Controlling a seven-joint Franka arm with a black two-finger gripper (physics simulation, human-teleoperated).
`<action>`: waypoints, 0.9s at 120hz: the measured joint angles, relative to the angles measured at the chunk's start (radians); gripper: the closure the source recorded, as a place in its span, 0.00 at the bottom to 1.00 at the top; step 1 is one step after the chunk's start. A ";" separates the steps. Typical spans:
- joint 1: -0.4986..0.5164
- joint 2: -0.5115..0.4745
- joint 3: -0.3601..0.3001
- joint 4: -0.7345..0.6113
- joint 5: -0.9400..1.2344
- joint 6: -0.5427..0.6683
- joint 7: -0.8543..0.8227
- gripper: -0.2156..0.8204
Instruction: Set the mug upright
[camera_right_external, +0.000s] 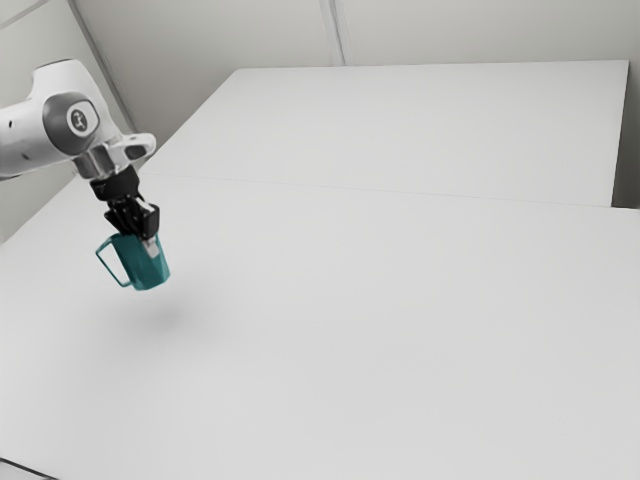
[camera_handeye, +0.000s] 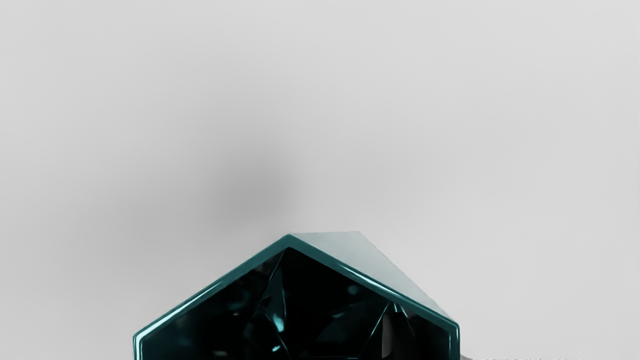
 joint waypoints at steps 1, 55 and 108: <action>-0.003 -0.006 -0.001 -0.006 0.004 0.002 -0.005 0.97; -0.091 -0.147 -0.109 -0.291 0.149 0.182 -0.298 0.97; -0.124 -0.124 -0.145 -0.441 0.227 0.432 -0.546 0.97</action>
